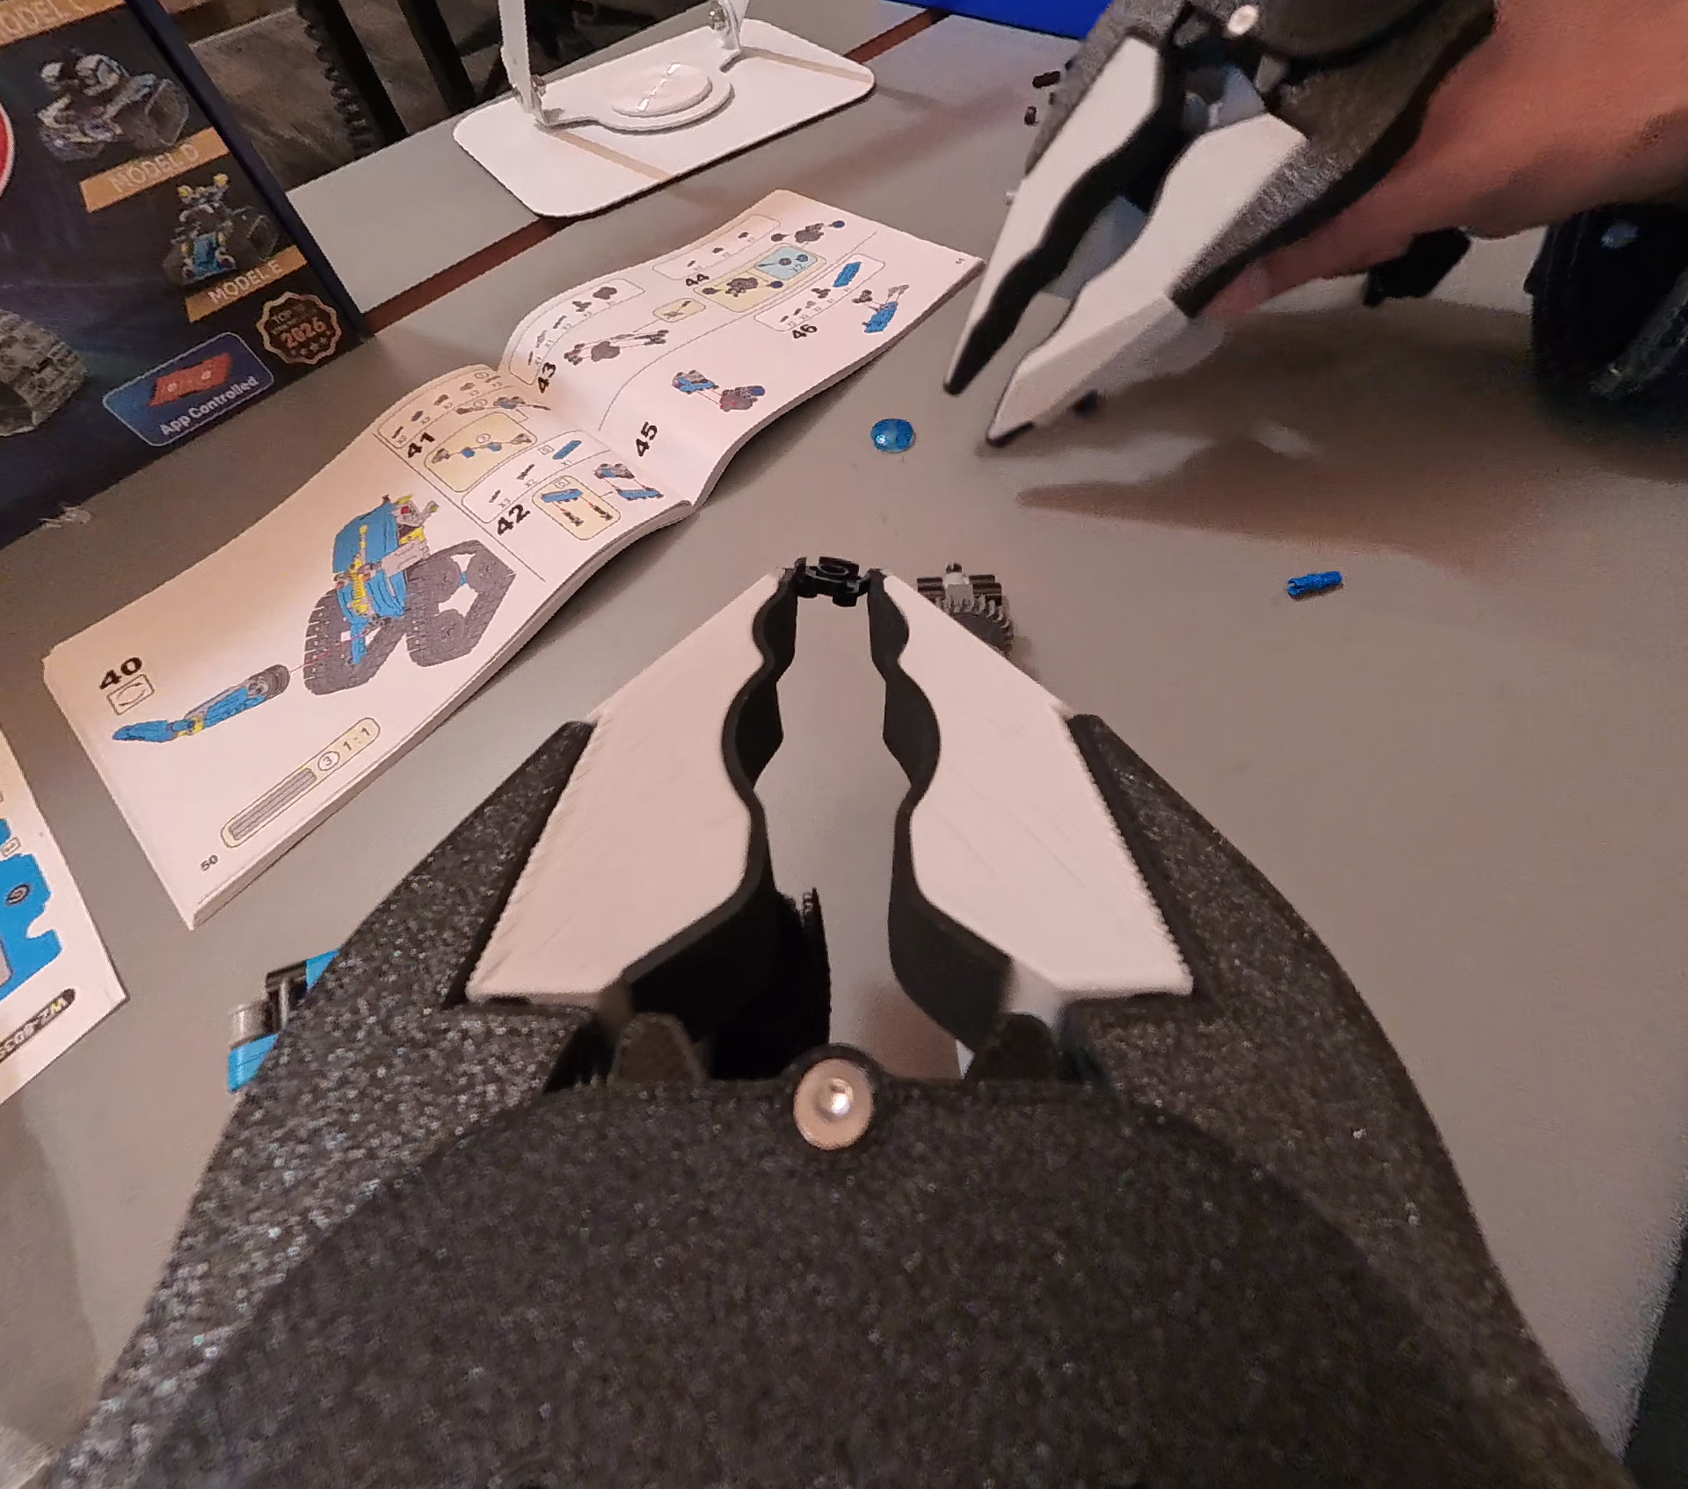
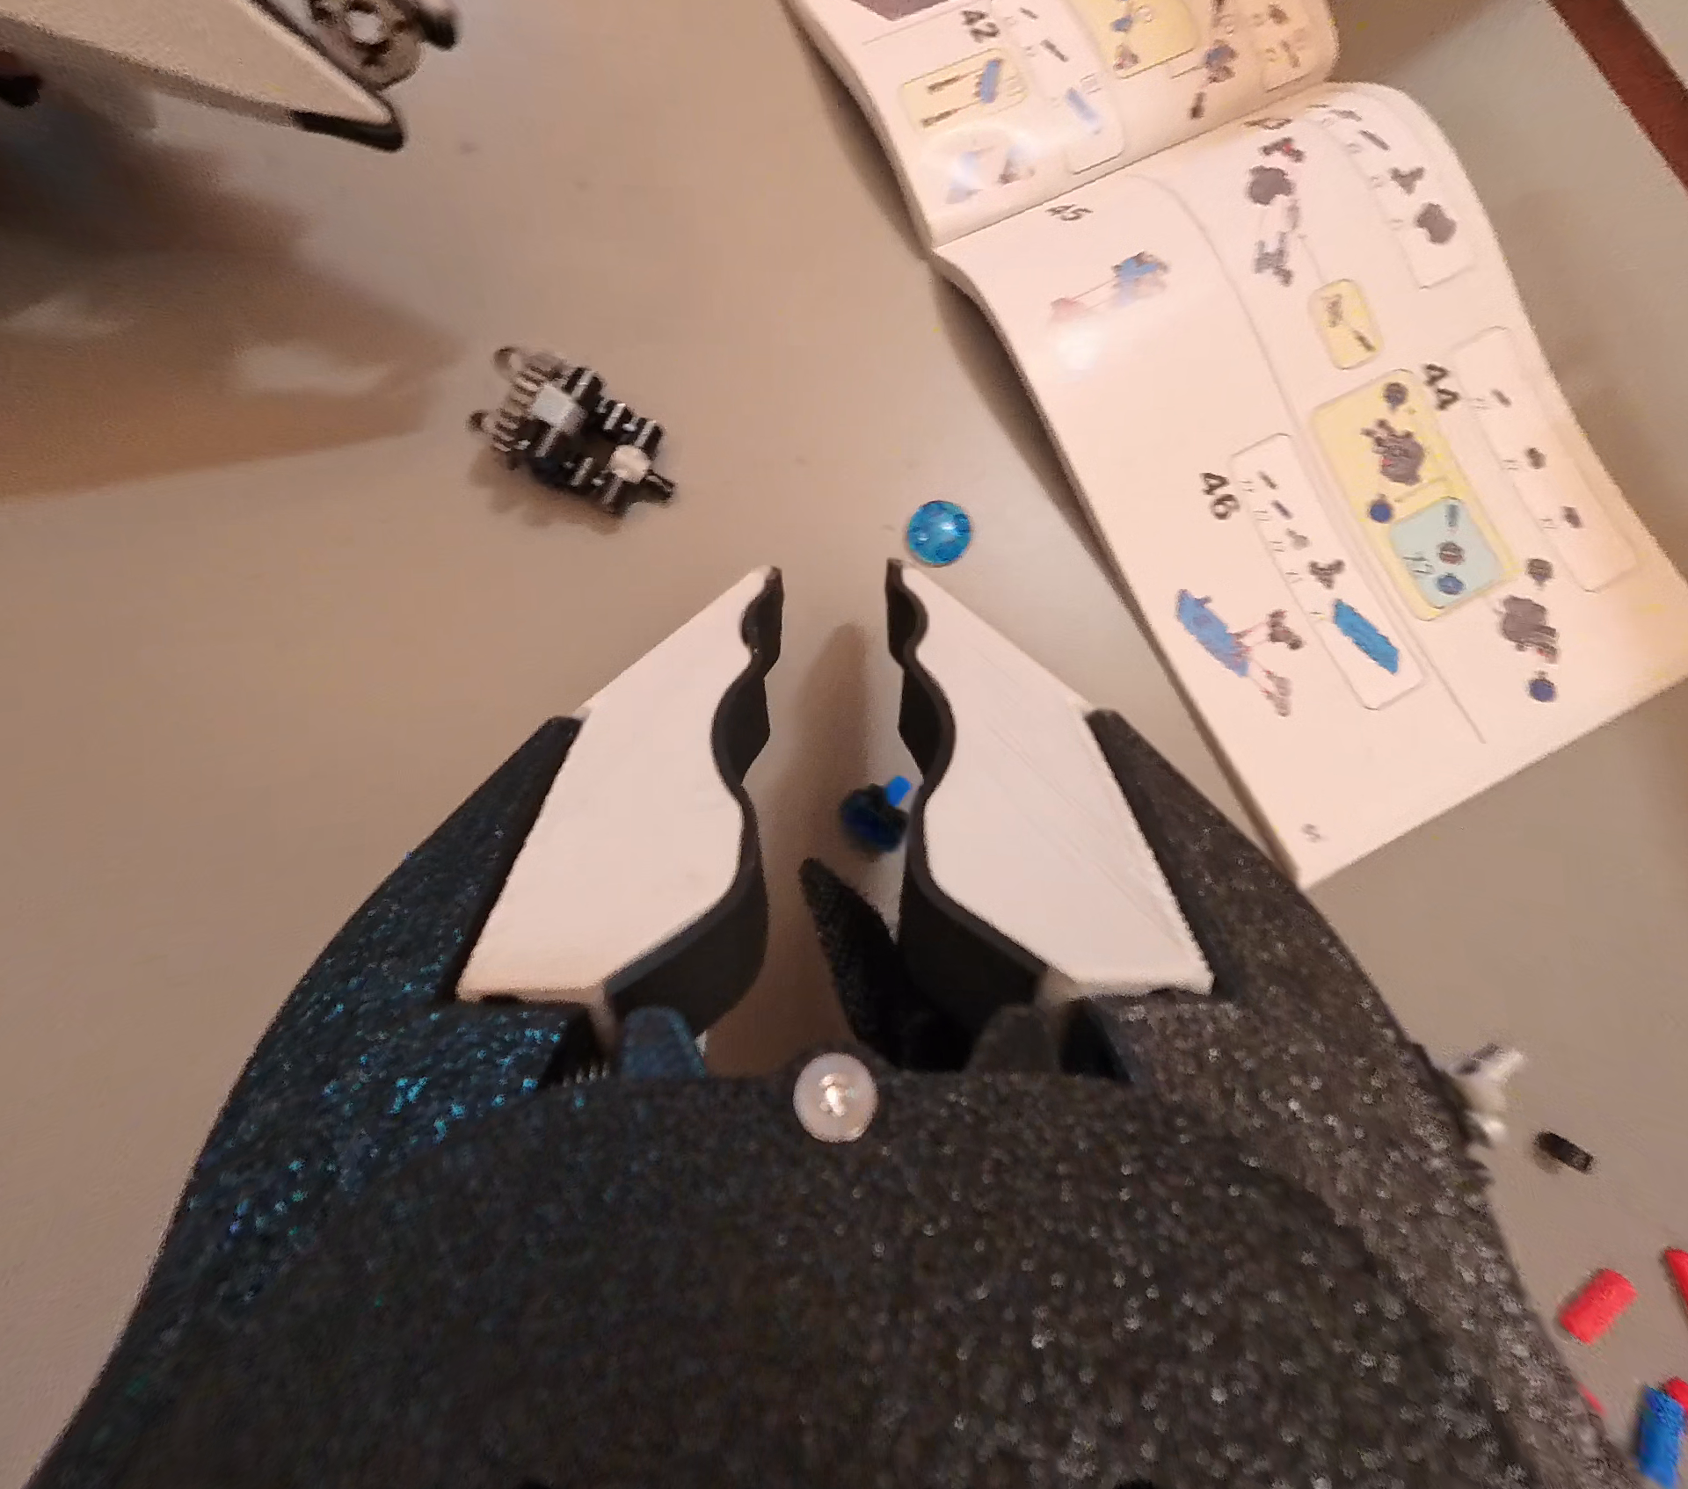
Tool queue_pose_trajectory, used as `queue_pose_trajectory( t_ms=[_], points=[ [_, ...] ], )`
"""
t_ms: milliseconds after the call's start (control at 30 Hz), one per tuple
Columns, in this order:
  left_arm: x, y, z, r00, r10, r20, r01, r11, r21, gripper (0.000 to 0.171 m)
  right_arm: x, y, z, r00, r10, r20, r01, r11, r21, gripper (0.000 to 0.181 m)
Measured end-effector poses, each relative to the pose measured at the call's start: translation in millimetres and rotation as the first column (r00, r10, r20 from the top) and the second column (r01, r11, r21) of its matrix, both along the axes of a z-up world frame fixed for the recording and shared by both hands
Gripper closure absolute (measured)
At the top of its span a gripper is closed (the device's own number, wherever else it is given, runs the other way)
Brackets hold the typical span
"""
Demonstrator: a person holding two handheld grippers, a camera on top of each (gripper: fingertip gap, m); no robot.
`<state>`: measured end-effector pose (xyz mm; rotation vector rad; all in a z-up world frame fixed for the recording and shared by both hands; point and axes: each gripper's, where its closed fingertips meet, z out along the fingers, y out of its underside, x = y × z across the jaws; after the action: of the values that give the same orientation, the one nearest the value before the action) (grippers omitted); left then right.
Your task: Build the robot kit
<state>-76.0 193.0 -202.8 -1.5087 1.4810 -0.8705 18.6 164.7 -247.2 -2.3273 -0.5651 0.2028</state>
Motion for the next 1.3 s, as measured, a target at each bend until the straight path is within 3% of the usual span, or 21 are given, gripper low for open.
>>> queue_pose_trajectory(
  t_ms=[333,633,733,833,900,1033,1300],
  points=[
    [5,-7,-3,0.999,-0.041,-0.002,0.040,0.999,-0.003,0.157,13,23,-21,0.998,0.054,0.027,-0.050,0.989,-0.137,0.155],
    [5,-11,15,0.994,-0.061,0.088,0.062,0.998,-0.005,0.157,10,27,-17,0.995,0.092,0.043,-0.088,0.993,-0.079,0.166],
    [4,-13,30,0.985,-0.071,0.155,0.067,0.997,0.031,0.156,-25,27,27,0.980,0.119,-0.158,-0.116,0.993,0.028,0.166],
    [3,-18,46,0.971,-0.090,0.223,0.069,0.992,0.102,0.157,-69,24,90,0.909,0.166,-0.382,-0.129,0.984,0.122,0.166],
    [2,-21,54,0.961,-0.094,0.262,0.064,0.991,0.119,0.157,-91,19,112,0.854,0.188,-0.485,-0.157,0.982,0.104,0.166],
    [-2,-17,71,0.936,-0.055,0.347,0.013,0.992,0.123,0.157,-109,23,123,0.849,0.145,-0.508,-0.138,0.989,0.051,0.166],
    [-7,-1,76,0.930,0.049,0.365,-0.087,0.992,0.088,0.157,-116,34,131,0.940,0.099,-0.326,-0.089,0.995,0.045,0.166]
  ],
)
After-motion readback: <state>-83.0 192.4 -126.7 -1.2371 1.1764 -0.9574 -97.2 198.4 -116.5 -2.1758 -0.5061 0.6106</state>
